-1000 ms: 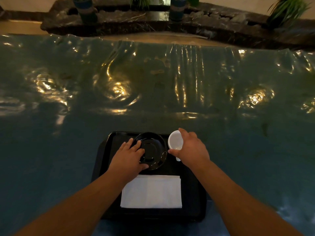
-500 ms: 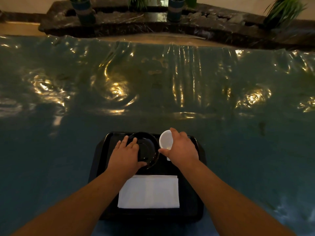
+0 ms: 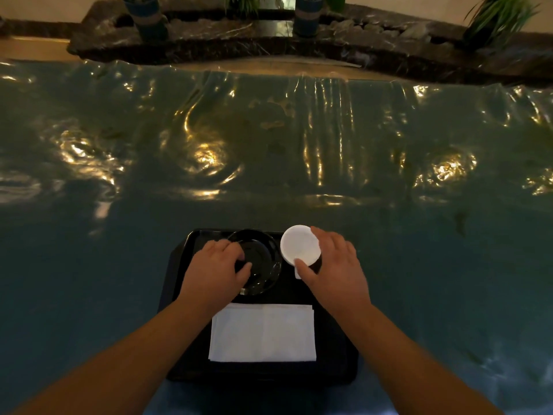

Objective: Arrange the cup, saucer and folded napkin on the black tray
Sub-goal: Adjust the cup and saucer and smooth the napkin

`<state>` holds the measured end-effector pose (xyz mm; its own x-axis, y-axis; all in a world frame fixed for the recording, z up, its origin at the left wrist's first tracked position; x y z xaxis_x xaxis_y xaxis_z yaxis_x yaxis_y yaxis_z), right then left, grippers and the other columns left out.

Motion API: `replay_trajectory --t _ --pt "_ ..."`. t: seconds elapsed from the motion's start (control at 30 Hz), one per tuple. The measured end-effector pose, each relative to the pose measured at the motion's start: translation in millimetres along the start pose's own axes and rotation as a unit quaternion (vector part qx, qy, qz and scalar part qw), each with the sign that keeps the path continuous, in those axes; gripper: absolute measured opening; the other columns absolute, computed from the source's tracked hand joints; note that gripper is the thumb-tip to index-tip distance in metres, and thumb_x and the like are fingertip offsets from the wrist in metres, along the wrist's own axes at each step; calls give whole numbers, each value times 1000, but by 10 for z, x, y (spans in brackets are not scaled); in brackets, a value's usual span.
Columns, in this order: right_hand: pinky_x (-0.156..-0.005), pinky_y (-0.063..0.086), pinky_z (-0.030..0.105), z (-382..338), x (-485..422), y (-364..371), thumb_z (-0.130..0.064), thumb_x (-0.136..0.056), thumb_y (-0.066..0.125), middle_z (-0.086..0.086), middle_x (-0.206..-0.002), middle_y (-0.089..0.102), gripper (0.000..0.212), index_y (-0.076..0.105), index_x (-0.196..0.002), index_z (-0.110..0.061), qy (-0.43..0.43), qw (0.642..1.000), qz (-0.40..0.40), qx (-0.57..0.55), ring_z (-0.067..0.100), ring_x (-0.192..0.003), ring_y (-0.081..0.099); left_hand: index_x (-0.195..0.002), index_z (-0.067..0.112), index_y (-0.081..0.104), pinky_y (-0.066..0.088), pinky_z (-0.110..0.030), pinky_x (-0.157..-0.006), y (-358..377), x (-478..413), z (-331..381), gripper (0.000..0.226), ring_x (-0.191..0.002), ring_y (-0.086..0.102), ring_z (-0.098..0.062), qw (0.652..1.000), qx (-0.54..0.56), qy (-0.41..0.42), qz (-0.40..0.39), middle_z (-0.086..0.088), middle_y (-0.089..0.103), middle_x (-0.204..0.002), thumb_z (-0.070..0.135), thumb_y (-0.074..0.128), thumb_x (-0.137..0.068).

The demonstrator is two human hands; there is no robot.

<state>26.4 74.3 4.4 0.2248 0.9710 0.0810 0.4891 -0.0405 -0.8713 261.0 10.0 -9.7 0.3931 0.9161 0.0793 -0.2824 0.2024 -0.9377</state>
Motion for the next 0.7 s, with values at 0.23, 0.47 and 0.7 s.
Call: replay_trajectory --t 0.23,0.47,0.7 --pt "-71 48 27 350 652 311 -38 -91 71 -11 -94 57 19 67 -106 -27 3 996 -90 6 13 -92 57 -76 37 52 31 -15 -53 194 664 -174 22 -63 49 -1 998 28 6 -51 19 53 -74 46 68 -88" --pt "-97 57 45 68 1142 694 -36 -85 69 6 -128 67 48 67 -131 -23 -220 962 -130 96 30 -116 64 -102 26 75 58 -39 -91 616 1197 -51 26 -107 68 -24 976 -38 197 -80 -1 71 -122 44 63 -87" --pt "-102 54 43 63 1247 945 -43 -84 66 4 -140 65 48 68 -131 -34 -227 943 -193 145 28 -126 64 -110 31 75 55 -46 -97 721 1271 -125 36 -117 67 -24 978 -63 166 -105 -1 70 -133 50 54 -88"
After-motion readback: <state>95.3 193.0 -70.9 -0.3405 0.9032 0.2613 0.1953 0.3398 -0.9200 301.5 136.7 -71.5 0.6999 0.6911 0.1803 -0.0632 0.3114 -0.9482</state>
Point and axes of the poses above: each hand's wrist, its own x-axis away from the middle knuckle, its own y-axis out of the palm, z = x × y, the point moved 8 cm from there along -x, towards the middle knuckle
